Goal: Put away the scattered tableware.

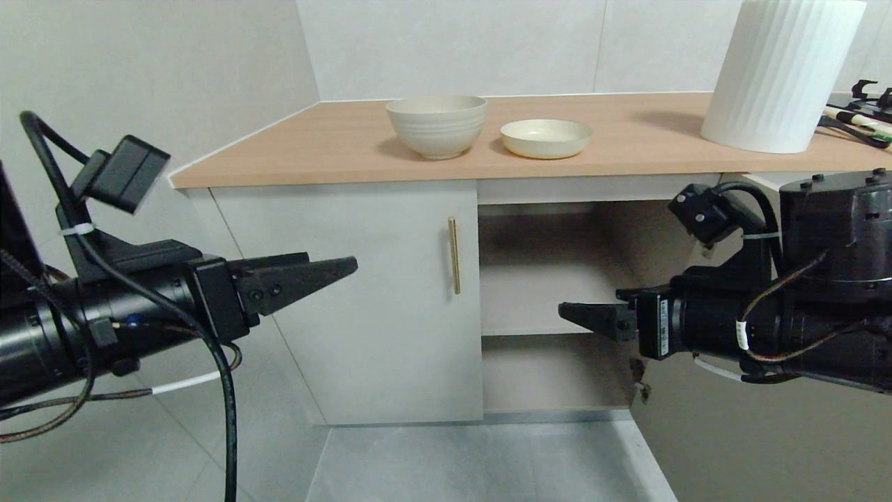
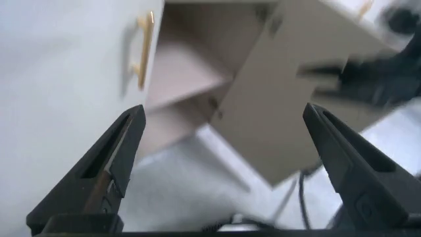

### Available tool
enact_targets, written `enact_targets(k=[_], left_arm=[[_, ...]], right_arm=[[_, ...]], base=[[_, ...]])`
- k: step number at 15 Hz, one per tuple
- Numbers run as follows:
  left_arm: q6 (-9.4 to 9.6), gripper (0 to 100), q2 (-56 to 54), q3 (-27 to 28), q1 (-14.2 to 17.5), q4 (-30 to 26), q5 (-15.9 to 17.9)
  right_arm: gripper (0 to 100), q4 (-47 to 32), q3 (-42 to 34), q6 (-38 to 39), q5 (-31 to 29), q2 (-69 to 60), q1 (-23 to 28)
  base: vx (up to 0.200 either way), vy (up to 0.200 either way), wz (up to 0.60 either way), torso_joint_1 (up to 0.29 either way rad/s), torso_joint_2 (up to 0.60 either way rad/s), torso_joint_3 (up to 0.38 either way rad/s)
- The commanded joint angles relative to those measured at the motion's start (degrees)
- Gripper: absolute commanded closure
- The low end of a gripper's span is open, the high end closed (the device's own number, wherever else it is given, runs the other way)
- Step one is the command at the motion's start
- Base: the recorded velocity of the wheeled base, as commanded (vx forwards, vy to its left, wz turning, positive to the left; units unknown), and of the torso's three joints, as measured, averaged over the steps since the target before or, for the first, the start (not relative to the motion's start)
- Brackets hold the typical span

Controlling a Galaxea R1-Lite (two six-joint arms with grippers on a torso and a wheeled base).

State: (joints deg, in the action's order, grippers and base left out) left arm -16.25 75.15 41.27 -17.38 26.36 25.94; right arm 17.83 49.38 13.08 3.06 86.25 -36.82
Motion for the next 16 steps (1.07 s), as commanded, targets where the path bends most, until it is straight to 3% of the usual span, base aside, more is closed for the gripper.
enact_targets(k=[1, 3, 7, 16], left_arm=[[-1.50, 0, -0.1, -0.1, 0.3, 1.5, 0.0], [-3.00, 0, -0.3, 0.0, 0.3, 2.2, 0.1], [-2.73, 0, -0.2, 0.0, 0.3, 2.1, 0.3], [-2.73, 0, 0.1, 0.0, 0.4, 2.2, 0.3]], right_arm=[[0, 0.1, 0.0, 0.0, 0.0, 0.9, -0.1], [0, 0.0, -0.1, 0.0, -0.1, 0.6, -0.4], [0, 0.4, -0.9, 0.5, -0.1, 0.0, -0.3], [0, 0.5, -2.6, 0.2, 0.4, -0.3, -0.4]], base=[[0.000, 0.000, 0.00, 0.000, 0.00, 0.000], [0.000, 0.000, 0.00, 0.000, 0.00, 0.000], [0.000, 0.000, 0.00, 0.000, 0.00, 0.000], [0.200, 0.000, 0.00, 0.008, 0.00, 0.003]])
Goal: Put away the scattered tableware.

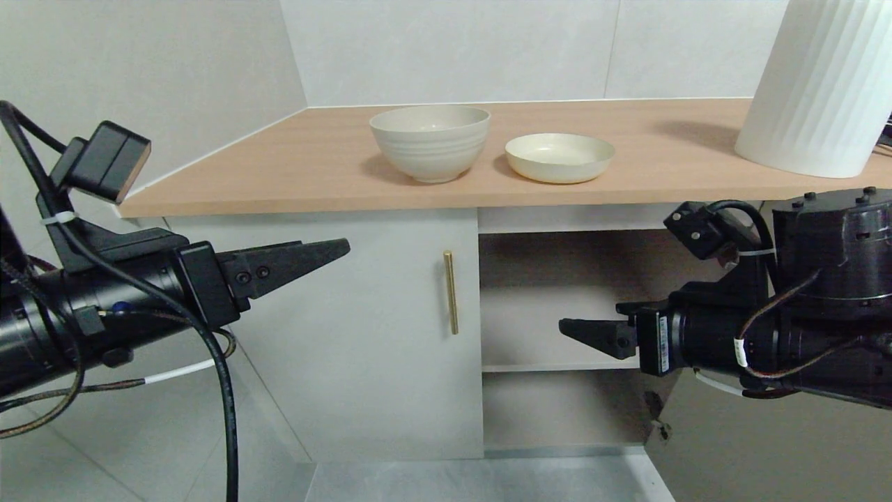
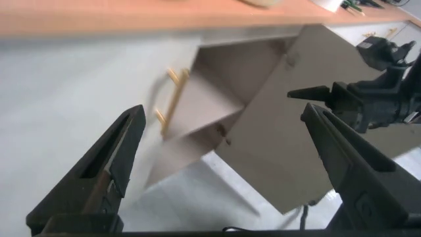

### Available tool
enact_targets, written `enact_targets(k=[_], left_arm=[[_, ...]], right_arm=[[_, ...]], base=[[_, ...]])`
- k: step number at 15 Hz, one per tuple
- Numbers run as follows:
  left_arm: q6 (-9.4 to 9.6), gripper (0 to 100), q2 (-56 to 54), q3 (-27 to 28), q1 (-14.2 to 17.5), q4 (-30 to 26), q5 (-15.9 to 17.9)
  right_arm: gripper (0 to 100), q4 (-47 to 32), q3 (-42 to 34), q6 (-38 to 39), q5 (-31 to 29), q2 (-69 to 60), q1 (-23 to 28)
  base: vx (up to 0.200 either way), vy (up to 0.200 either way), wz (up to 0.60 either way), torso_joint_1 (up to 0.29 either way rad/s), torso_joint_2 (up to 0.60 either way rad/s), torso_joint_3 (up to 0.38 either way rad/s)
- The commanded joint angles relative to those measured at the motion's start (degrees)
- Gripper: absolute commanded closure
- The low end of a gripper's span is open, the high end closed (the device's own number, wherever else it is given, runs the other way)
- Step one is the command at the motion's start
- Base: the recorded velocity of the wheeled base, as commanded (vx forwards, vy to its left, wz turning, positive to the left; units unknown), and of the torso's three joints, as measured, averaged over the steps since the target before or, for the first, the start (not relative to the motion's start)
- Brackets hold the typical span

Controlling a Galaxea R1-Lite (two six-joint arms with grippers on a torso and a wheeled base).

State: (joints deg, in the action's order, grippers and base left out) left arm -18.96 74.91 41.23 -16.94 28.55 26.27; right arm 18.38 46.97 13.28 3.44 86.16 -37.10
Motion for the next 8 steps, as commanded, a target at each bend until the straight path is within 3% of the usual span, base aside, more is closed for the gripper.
enact_targets(k=[1, 8], left_arm=[[-0.12, 0, 0.3, -0.1, 0.0, 0.1, 0.0], [-0.20, 0, 0.4, -0.1, 0.0, 0.1, 0.0]], right_arm=[[0, 0.0, -0.2, -0.1, 0.0, -0.2, -0.1], [0, 0.0, -0.6, -0.4, 0.9, -0.6, -0.1]], base=[[0.200, 0.000, 0.00, -0.007, 0.00, -0.002], [0.000, 0.000, 0.00, 0.000, 0.00, 0.000]])
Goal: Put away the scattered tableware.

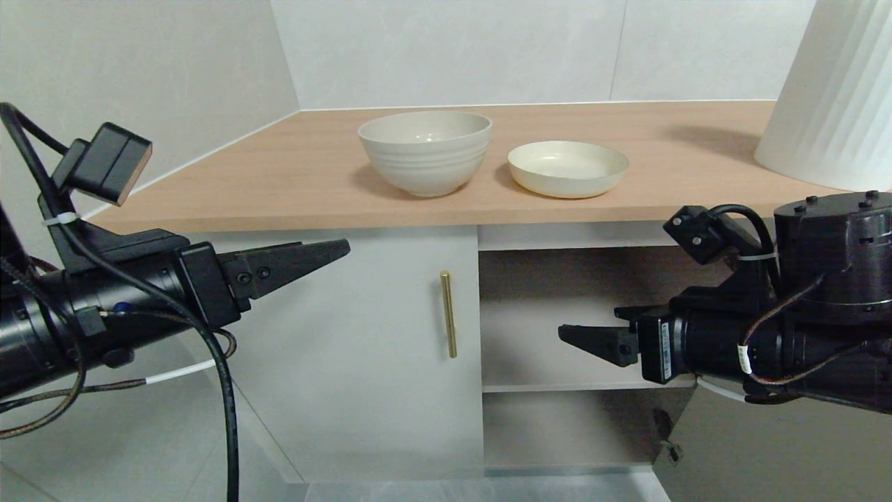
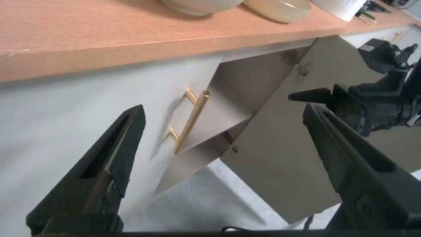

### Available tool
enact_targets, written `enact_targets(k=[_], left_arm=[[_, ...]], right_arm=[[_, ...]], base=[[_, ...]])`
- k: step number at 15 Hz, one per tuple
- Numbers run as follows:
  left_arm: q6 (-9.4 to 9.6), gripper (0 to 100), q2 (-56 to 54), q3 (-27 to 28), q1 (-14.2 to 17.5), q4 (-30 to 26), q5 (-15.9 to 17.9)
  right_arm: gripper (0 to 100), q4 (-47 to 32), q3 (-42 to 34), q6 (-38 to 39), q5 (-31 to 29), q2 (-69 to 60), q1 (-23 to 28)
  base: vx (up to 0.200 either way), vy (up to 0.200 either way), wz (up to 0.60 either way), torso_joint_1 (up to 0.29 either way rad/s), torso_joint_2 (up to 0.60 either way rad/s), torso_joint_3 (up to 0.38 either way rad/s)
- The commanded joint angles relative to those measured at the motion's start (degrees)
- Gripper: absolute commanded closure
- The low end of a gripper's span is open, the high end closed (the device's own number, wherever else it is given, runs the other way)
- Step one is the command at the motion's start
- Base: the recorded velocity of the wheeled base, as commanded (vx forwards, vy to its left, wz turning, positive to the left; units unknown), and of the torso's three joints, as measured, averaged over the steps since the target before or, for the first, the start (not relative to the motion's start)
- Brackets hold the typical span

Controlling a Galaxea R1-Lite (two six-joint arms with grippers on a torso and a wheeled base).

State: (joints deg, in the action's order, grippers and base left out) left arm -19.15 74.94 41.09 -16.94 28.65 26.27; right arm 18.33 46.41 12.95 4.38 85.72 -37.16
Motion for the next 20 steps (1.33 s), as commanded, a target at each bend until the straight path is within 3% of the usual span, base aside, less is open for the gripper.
enact_targets(k=[1, 8, 14, 18, 20], left_arm=[[-0.01, 0, 0.5, 0.0, 0.0, 0.0, 0.0], [-0.01, 0, 1.7, 0.3, 0.0, 0.1, 0.0], [-0.01, 0, 2.3, 0.6, 0.0, 0.1, 0.0], [-0.10, 0, 6.7, 4.3, 0.1, -0.1, -0.2], [-0.36, 0, 8.6, 4.6, 1.7, -0.3, -0.2]], right_arm=[[0, 0.0, 0.0, 0.0, 0.0, -0.1, 0.0], [0, 0.1, -0.2, 0.0, -0.2, -0.2, 0.0], [0, 0.2, -0.1, 0.0, -0.3, -0.2, 0.0], [0, 0.4, 0.3, 0.1, -0.4, 0.1, 0.3], [0, 1.2, 0.5, 0.1, -0.5, 0.7, 0.5]], base=[[0.000, 0.000, 0.00, 0.000, 0.00, 0.000], [0.000, 0.000, 0.00, 0.031, -0.13, -0.135], [0.000, 0.000, 0.00, 0.172, -0.49, -0.293], [0.000, 0.000, 0.00, 0.189, -0.47, -0.286], [0.000, 0.000, 0.00, 0.203, -0.48, -0.283]])
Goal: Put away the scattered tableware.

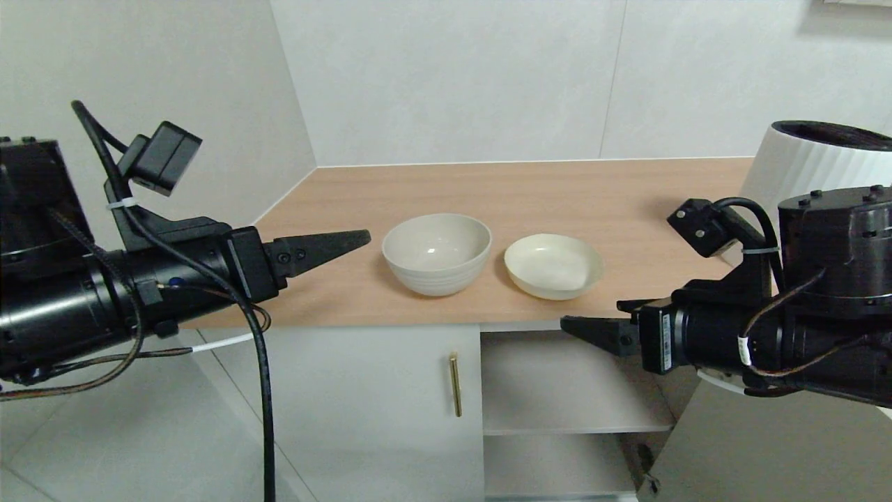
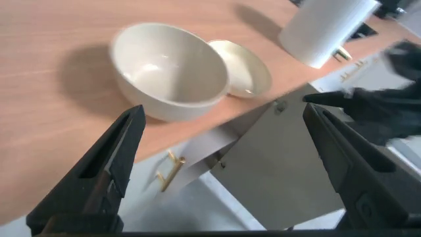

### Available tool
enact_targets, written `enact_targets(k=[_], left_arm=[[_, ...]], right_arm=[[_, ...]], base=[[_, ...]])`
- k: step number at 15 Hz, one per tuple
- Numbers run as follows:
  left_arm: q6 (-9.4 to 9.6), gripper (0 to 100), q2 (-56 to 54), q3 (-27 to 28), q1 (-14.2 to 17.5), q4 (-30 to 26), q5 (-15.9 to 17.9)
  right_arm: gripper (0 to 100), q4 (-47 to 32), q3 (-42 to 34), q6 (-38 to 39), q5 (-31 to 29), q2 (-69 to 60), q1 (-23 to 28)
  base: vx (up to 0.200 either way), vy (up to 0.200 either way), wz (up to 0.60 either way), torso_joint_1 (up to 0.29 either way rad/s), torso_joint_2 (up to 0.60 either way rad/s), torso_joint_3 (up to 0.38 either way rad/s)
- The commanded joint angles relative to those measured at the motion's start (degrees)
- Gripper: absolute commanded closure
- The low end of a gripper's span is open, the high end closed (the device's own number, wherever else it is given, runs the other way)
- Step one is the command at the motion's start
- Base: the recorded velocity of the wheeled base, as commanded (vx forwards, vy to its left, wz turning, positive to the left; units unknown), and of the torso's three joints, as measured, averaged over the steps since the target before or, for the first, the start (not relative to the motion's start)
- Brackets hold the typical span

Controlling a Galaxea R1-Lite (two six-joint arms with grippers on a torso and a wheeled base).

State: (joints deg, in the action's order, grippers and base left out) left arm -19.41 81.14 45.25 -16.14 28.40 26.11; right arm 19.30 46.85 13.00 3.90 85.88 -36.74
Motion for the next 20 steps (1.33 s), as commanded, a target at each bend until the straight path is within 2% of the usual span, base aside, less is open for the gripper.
enact_targets(k=[1, 4, 6, 9, 11, 13, 14, 15, 17, 19, 20], left_arm=[[-0.98, 0, 3.1, 0.8, 0.9, -0.1, -0.2], [-5.55, 0, 5.3, 2.3, 0.9, -0.2, -0.4], [-8.63, 0, 7.2, 3.9, 0.9, -0.4, -2.0], [-9.68, 0, 10.5, 6.6, 1.0, -2.6, -6.7], [-9.77, 0, 11.7, 8.4, 1.0, -6.3, -8.9], [-9.86, 0, 12.6, 10.0, 1.0, -10.1, -9.1], [-11.09, 0, 13.5, 11.0, 0.9, -11.4, -9.9], [-13.55, 0, 14.9, 12.2, 0.7, -11.6, -11.3], [-15.84, 0, 16.9, 13.4, -0.3, -11.6, -13.7], [-16.10, 0, 18.5, 13.7, -1.8, -11.4, -16.8], [-16.10, 0, 19.8, 14.3, -2.4, -11.3, -19.5]], right_arm=[[0, 1.0, 0.0, 0.1, -0.1, 1.1, 0.4], [0, 1.7, 0.2, 0.2, -0.1, 2.0, 1.0], [0, 4.2, -0.2, 0.4, -0.2, 2.4, 1.5], [0, 4.3, 1.6, 0.5, -0.6, 2.5, 1.8], [0, -2.3, 6.1, 3.7, -2.3, 3.3, 1.8], [0, -8.3, 11.6, 8.5, -7.0, 6.1, 1.8], [0, -8.8, 13.3, 8.9, -10.5, 8.2, 2.2], [0, -8.8, 14.8, 9.0, -14.2, 10.5, 2.6], [0, -8.8, 16.3, 9.1, -16.6, 13.2, 3.4], [0, -8.8, 17.7, 9.5, -16.6, 14.8, 5.7], [0, -8.8, 18.4, 10.6, -16.8, 15.5, 6.9]], base=[[0.000, 0.000, 0.00, 0.212, -0.49, -0.276], [0.000, 0.000, 0.00, 0.196, -0.45, -0.255], [0.000, 0.000, 0.00, 0.073, -0.15, -0.095], [0.000, 0.000, 0.00, 0.011, -0.02, -0.011], [0.000, 0.000, 0.00, 0.000, 0.00, 0.000], [0.000, 0.000, 0.00, 0.000, 0.00, 0.000], [0.000, 0.000, 0.00, 0.000, 0.00, 0.000], [0.000, 0.000, 0.00, 0.000, 0.00, 0.000], [0.000, 0.000, 0.00, 0.000, 0.00, 0.000], [0.000, 0.000, 0.00, 0.000, 0.00, 0.000], [0.000, 0.000, 0.00, 0.000, 0.00, 0.000]])
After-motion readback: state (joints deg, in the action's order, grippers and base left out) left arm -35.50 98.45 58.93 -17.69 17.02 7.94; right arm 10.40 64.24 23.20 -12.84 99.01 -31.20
